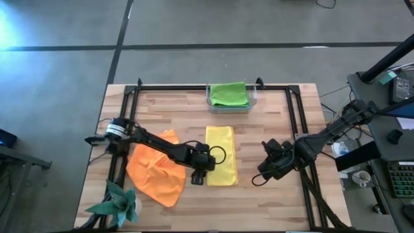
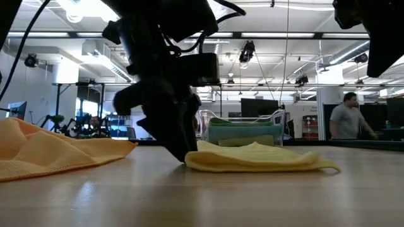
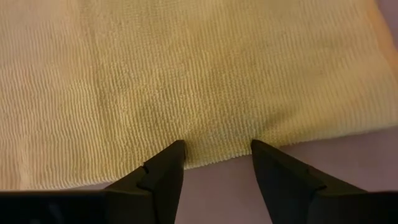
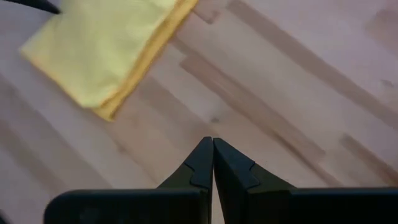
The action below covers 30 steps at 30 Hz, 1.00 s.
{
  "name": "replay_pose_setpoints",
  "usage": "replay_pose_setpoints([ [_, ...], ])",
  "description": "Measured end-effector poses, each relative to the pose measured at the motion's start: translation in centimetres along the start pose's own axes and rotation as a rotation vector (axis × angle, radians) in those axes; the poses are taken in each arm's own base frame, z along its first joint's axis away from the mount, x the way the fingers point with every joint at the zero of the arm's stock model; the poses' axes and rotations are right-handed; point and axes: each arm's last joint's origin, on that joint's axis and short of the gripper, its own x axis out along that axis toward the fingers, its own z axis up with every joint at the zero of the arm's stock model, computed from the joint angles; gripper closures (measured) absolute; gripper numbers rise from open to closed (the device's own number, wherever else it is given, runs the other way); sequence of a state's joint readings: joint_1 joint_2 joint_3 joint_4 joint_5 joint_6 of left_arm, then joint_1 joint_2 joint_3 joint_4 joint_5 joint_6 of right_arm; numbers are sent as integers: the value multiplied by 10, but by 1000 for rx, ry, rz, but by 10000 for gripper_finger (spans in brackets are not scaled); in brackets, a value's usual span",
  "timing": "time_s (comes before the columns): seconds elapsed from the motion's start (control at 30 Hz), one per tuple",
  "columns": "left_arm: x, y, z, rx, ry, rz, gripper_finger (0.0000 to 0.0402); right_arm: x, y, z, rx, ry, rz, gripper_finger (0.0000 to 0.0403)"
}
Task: Fold microfiber towels
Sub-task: Fold the yellow microfiber cloth
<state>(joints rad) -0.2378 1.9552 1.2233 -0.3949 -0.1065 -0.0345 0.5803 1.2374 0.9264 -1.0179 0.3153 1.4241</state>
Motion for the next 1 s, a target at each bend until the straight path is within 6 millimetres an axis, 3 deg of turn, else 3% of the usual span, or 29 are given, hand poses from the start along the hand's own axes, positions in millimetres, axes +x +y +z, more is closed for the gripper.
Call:
replay_pose_setpoints([
  [0.13,-18,-8,3,46,-24,-7,226,5,15,1,-37,-18,99,394],
  [0.3,-55,-21,11,82,-135,25,226,14,34,0,-89,-46,200,392],
  [0.5,-69,-50,8,216,-177,103,226,22,52,0,-154,-76,298,356],
  [0.67,-72,-72,3,267,-184,81,226,27,57,-1,-300,-87,310,303],
  [0.8,-73,-79,2,252,-200,91,226,35,64,-4,-593,-134,307,269],
  [1.0,-53,-82,2,168,-192,90,226,58,80,-10,-949,-203,305,240],
])
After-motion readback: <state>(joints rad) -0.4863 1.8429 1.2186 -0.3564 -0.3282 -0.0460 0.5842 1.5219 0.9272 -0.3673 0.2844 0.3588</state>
